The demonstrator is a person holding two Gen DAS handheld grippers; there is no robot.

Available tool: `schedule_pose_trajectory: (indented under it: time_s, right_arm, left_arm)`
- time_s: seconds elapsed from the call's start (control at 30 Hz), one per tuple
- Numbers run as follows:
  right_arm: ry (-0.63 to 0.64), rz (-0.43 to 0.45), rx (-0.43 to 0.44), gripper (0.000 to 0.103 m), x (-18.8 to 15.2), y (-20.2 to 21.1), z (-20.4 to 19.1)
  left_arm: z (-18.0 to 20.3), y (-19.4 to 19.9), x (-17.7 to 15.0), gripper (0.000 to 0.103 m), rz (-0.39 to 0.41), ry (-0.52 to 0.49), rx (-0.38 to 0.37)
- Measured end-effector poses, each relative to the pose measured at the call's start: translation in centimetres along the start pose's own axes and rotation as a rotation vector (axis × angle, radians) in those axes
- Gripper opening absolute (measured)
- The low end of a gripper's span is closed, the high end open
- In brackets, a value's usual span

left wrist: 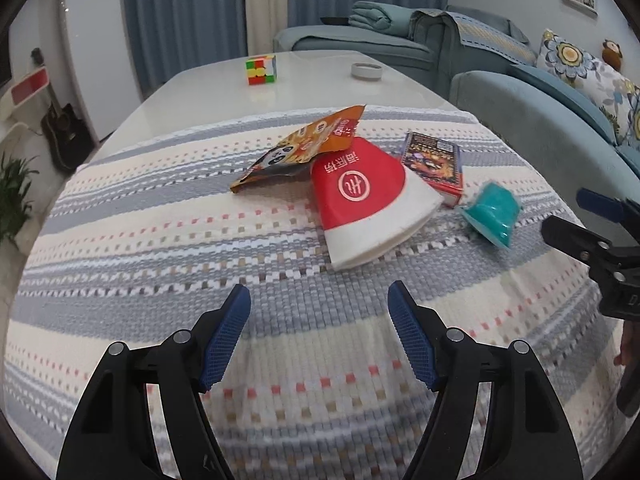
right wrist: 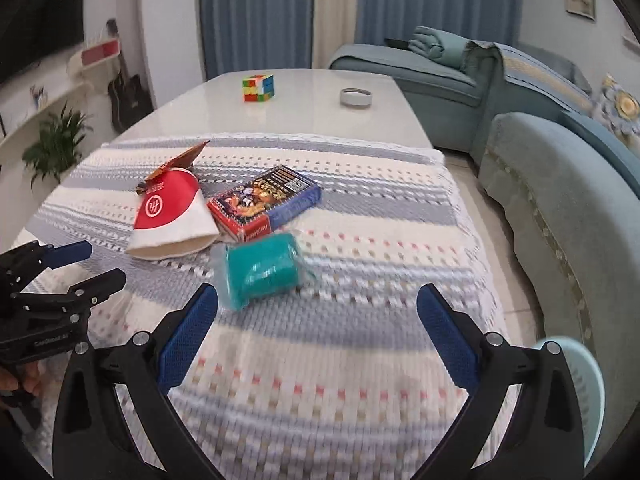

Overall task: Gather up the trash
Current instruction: 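Return both open tools to the table toward the red cup and teal clay, then grasp the red-and-white paper cup with left tool while right tool grasps the teal clay pack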

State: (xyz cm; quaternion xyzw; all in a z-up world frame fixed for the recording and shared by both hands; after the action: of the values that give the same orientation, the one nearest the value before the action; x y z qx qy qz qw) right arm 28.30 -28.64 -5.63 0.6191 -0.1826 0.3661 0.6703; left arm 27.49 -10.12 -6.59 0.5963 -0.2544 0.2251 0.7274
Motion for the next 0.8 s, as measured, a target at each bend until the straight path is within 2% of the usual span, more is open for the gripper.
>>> schedule_pose_trajectory:
  time_s: [0.17,0.4,0.63,0.73,0.8]
  right_arm:
    - [0.091,-0.04,-0.002,0.095,1.6,-3.1,-1.3]
    - [0.11,-0.072,0.018,0.095,2.4,-4.9,-1.6]
    - [0.131,-0.09,0.024,0.095,2.1,-5.6,-2.2]
    - [0.131,-0.106,0.016,0.095,1.9,-5.9,-2.2]
    - [0.129,-0.105,0.021,0.095,1.8,-6.0,-2.2]
  left_arm:
    - [-0.5,-1.0,1.4,0.069,-0.004,0.047,-0.02]
    - [0.7,-2.0,2.2,0.068,-0.015,-0.012,-0.033]
    - [1.4,-3.1,2.3,0.063,-0.044,-0.016,-0.04]
    - [1.5,-3.5,2.6,0.059,-0.046,-0.021,-0.03]
    - [1.8,-3.7,2.9,0.048,-0.044,-0.023,-0.035]
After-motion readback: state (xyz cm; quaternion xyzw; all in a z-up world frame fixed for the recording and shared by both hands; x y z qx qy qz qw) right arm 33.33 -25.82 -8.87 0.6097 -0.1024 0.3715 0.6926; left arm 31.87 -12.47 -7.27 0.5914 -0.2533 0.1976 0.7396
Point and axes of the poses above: each gripper's, at about its wrist camera, not at the fingertips, and y roughly against the way its jaws point, z to its right, x to its top, the point moved 3 cm from there along -y, roughly the way its jaws point, and after that the axes turned 12 degrees about y, right-handed, at the moved point
